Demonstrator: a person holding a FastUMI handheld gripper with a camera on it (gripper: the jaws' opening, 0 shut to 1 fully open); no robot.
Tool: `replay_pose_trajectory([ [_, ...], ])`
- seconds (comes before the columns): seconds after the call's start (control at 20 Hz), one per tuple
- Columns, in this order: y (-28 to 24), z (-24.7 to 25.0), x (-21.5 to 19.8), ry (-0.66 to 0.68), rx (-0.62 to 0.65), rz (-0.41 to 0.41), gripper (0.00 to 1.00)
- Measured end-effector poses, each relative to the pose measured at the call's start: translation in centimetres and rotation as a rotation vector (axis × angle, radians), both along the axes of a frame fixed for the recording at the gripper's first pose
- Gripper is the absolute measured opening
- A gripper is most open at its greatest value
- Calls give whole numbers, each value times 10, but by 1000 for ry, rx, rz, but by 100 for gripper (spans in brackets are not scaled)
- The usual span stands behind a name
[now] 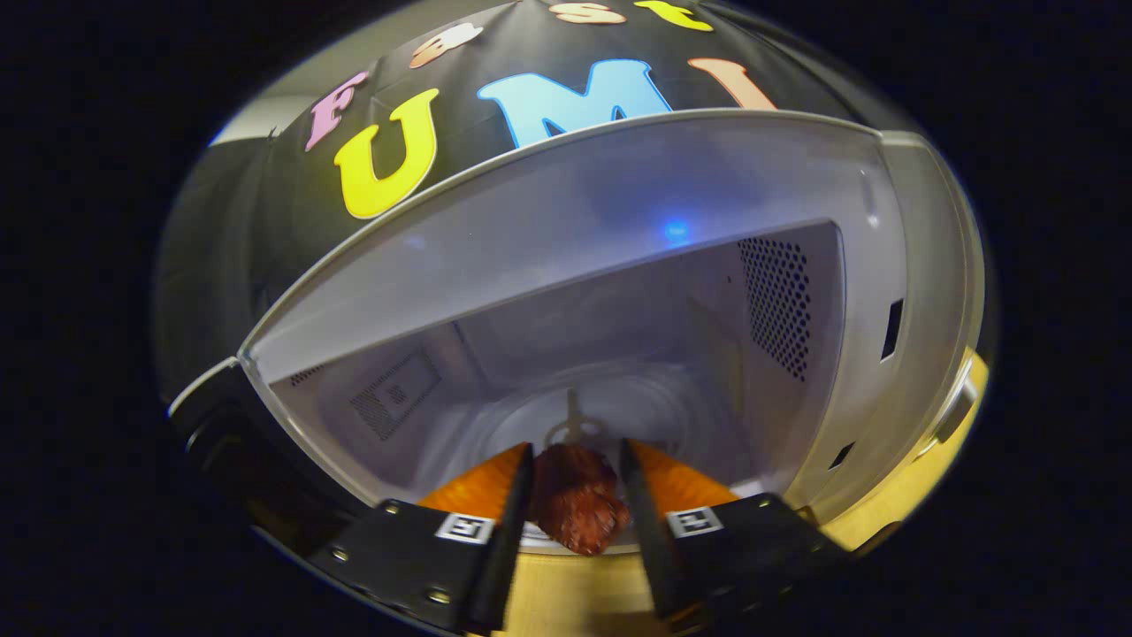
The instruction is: Open the microwave, put the food inside, and close the microwave door.
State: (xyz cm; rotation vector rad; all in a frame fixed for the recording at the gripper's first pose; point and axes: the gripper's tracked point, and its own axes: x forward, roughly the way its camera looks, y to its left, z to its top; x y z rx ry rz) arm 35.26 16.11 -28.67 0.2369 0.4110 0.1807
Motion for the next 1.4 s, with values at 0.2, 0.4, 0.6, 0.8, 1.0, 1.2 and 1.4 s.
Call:
replay_pose_trajectory([
  [0.2, 3, 18, -10, -66, -105, 21, 99],
  [0.4, 16, 39, -44, -84, -130, 99, 100],
  [0.6, 20, 80, -89, -141, -126, 137, 100],
  [0.8, 25, 129, -140, -217, -108, 170, 100],
  [1.0, 40, 168, -200, -273, -83, 219, 99],
  [1.2, 68, 193, -255, -293, -29, 285, 99],
  [1.4, 111, 209, -308, -304, 10, 395, 99],
])
